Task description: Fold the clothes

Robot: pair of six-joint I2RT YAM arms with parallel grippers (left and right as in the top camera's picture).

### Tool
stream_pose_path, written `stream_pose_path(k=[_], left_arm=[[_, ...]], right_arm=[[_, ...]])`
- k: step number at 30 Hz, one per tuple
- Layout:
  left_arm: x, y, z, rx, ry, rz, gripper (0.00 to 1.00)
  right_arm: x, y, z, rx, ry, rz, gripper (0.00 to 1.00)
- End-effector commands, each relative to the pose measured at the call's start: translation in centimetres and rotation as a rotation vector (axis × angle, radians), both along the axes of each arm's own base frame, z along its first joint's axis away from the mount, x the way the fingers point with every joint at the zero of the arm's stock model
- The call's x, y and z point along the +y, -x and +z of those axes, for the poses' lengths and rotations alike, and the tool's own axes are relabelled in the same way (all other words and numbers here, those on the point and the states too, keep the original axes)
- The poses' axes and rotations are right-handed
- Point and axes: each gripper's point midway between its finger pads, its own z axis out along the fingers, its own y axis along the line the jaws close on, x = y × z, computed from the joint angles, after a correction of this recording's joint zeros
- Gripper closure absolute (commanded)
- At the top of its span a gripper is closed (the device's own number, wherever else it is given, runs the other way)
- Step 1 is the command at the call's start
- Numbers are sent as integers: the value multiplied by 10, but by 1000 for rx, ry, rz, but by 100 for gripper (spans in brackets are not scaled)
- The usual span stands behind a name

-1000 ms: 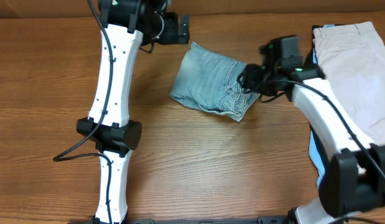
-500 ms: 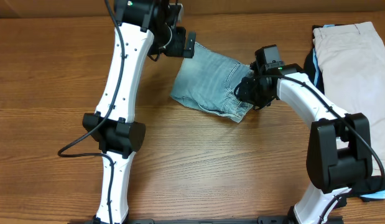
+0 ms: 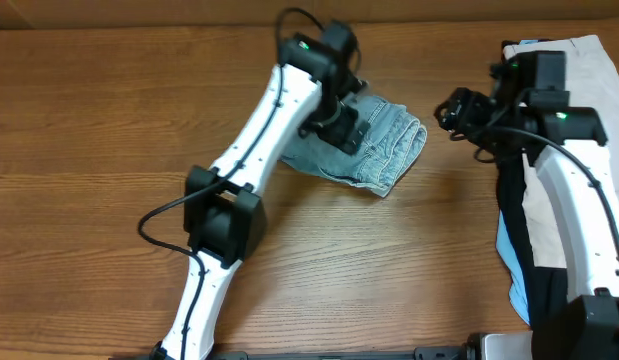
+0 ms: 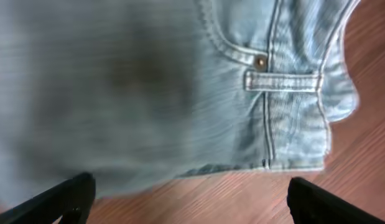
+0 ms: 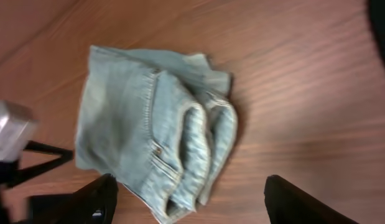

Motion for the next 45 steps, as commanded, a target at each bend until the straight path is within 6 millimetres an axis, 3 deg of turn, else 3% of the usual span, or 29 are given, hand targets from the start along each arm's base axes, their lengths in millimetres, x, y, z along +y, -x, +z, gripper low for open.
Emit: stream_pose_path(k=[1,3,7,9,10,14,15,17,19,21,23,30,32,36,45], left_arm=[[6,5,-38,9,-72,-47,0],[13,4,-55,1,-112,-44,0],[45,-1,-88,-29,-257,-25,0],[71,-5,-100,-55,-367,-9,0],[95,-8,-104,-76,-464,2,0],[143,-25,-98,-142,-652,42,0],[167,-38,-90,-192,-742,71,0],[191,-50,-76,-255,-854,98,0],[202,-61,-64,-310,-921,117,0],[197,-66,-56,-326,-898,130,0],[177,-66,-50,-302,-794,123,0],[50,-40,-1,-187,-226,-84,0],[30,-31,4,-177,-162,-124,0],[15,-17,-7,-142,-158,-170,0],[17,-6,-73,-89,-190,-159,0]], right_arm=[[-11,7,-10,46,59,-5,19],[-12,9,-11,59,61,-6,18],[-11,12,-13,70,59,-6,18],[-11,13,-13,75,59,-5,18],[-11,14,-14,79,59,-6,18],[-11,15,-17,85,58,-5,17],[-11,16,-19,89,58,-5,17],[-11,17,-21,94,58,-5,16],[-11,17,-23,96,58,-5,14],[-11,17,-26,94,58,-5,14],[-11,17,-28,97,58,-5,14],[-13,15,-28,94,70,-11,13],[-14,15,-28,91,75,-14,13],[-14,14,-28,87,75,-14,13],[-14,14,-28,89,75,-13,13]])
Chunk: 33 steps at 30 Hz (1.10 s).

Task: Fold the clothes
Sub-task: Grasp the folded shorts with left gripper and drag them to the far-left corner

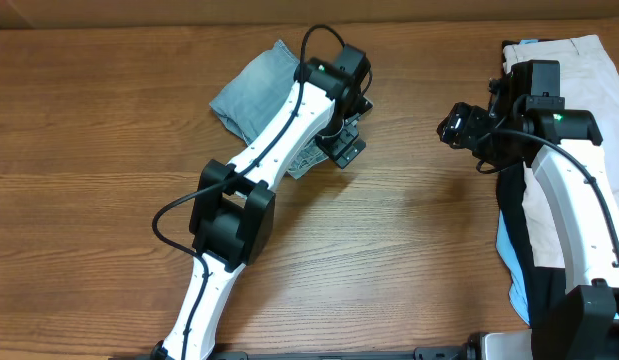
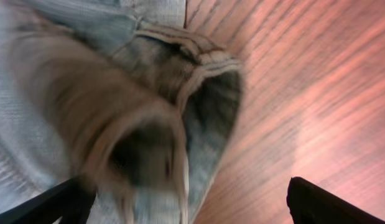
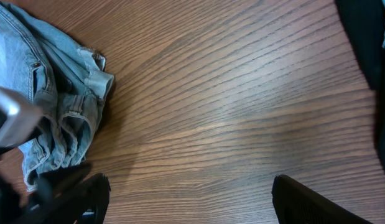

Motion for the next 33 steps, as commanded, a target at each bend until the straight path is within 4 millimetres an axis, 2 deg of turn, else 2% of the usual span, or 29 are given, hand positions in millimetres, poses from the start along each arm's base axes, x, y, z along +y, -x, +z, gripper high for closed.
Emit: stream_pose_path(k=[1,5,8,10,12,13,14,16,17,23,24,26,30,33], left_arm=[[6,11,-31,52,-11,-4,0],[10,9,-50,34,-26,7,0],[20,-1,-59,-23,-75,67,8],[32,-10,-62,-77,-127,135,20],[43,-17,-63,-114,-161,191,33],[51,-22,-66,-137,-181,229,47],[63,-27,-71,-158,-194,280,68],[72,-32,-77,-167,-188,309,83],[81,-37,-79,-182,-190,350,96],[130,-69,-74,-252,-173,555,96],[150,-80,-73,-271,-161,611,96],[171,-92,-71,-295,-149,658,96],[229,-129,-60,-398,-87,794,96],[259,-152,-51,-470,-7,864,96]], right_arm=[[-2,0,-2,0,9,1,13],[-2,0,-2,1,9,1,13],[-2,0,-2,0,10,1,13],[-2,0,-2,0,10,1,13],[-2,0,-2,0,10,1,13],[-2,-1,-2,0,10,1,12],[-3,-1,-2,0,15,-2,13],[-3,-1,-2,0,16,-2,13],[-3,-1,-2,0,16,-2,13],[-3,-2,-2,-6,17,-2,13],[-3,-2,-1,-7,16,-2,13],[-3,-2,-1,-8,16,-2,13],[-4,-4,-1,-14,17,-2,13],[-3,-4,-1,-15,17,-2,13]])
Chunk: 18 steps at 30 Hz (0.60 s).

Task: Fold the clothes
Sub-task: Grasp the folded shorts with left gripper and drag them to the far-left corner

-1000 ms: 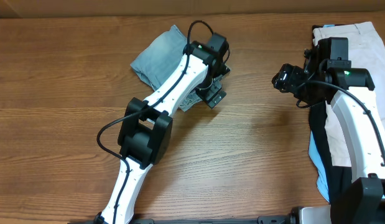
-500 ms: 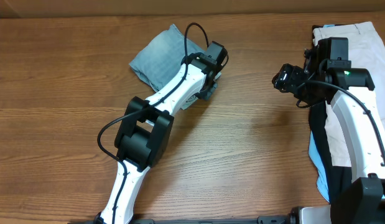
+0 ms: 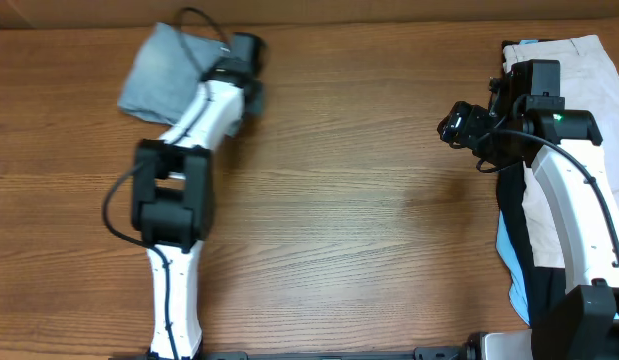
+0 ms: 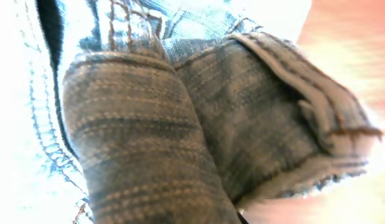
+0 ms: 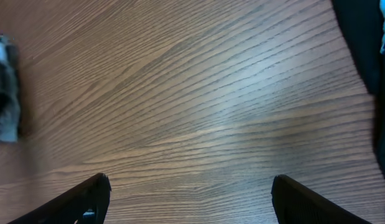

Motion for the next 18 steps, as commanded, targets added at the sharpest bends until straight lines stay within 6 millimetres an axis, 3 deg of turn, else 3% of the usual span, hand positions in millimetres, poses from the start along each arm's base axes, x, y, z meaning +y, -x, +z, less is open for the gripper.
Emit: stream_pose_path(k=[1,7,18], left_arm=[[57,-15,-17,-49,53,120,96],[106,-55,6,-258,144,172,96],[168,-56,-28,-291,149,293,96]], right_arm=[[-3,-1,-2,-2,12,0,13],[-3,-1,-2,-3,12,-1,14],[-2,-4,0,-15,8,-5,14]])
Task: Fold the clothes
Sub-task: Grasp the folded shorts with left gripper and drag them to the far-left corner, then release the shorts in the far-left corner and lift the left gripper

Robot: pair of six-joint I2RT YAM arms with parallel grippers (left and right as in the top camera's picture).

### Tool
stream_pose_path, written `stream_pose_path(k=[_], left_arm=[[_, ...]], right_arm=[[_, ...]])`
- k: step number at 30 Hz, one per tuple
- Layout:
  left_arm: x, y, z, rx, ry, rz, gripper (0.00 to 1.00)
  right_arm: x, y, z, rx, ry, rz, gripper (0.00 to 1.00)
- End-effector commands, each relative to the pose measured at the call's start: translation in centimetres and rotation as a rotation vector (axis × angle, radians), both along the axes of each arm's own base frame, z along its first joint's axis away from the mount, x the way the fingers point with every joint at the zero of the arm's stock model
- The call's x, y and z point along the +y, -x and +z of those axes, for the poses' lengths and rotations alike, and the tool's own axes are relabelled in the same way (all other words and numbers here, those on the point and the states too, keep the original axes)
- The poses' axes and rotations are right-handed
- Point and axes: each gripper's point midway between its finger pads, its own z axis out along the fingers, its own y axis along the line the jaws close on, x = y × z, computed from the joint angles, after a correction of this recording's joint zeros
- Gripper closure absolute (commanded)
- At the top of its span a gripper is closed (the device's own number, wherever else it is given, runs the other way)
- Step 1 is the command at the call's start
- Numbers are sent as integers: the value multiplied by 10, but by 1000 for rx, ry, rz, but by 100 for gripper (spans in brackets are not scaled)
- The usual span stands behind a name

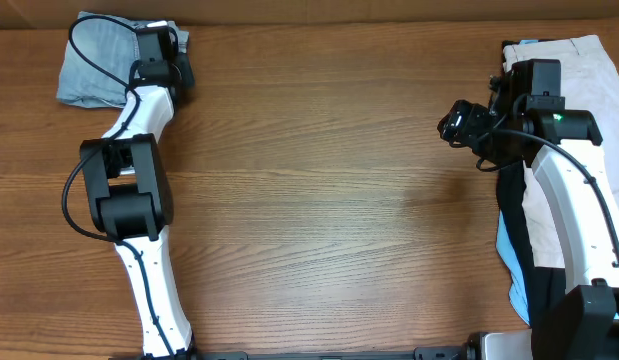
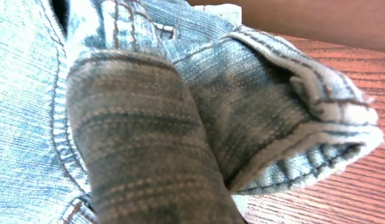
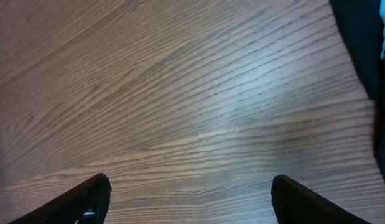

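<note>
The folded light-blue jeans (image 1: 94,45) lie at the table's far left corner. My left gripper (image 1: 159,50) is at their right edge, shut on the denim. In the left wrist view a thick fold of the jeans (image 2: 148,124) fills the frame and hides the fingers. My right gripper (image 1: 451,125) hangs open over bare wood at the right; in the right wrist view the right gripper (image 3: 192,199) has nothing between its fingers.
A pile of clothes lies along the right edge: a beige garment (image 1: 589,60), a black one (image 1: 514,230) and a bit of blue cloth (image 1: 504,245). The right arm reaches over this pile. The black garment's edge (image 3: 366,43) shows in the right wrist view.
My left gripper and the jeans have moved further left, from the far left part of the table into its far left corner. The right arm has not moved.
At first my left gripper stood open over the folded jeans at the far middle of the table. Then the jeans lay further left, under the gripper. Later denim filled the wrist view at the far left. Now the jeans are in the corner.
</note>
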Motion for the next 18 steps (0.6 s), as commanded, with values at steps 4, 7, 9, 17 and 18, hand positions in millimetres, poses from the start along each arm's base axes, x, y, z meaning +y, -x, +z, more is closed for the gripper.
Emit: stream_pose_path(k=[4,7,9,17,18], left_arm=[[43,11,-36,16,67,127,96],[53,13,-35,8,75,150,96],[54,13,-35,13,61,139,96],[56,5,-25,-30,51,135,0],[54,5,-22,-26,42,123,0]], right_arm=[[1,-2,-1,-4,5,3,14],[6,-1,-1,-5,6,17,14],[11,-4,0,-17,7,28,14],[14,-5,1,-23,7,38,14],[14,-5,1,-23,8,37,14]])
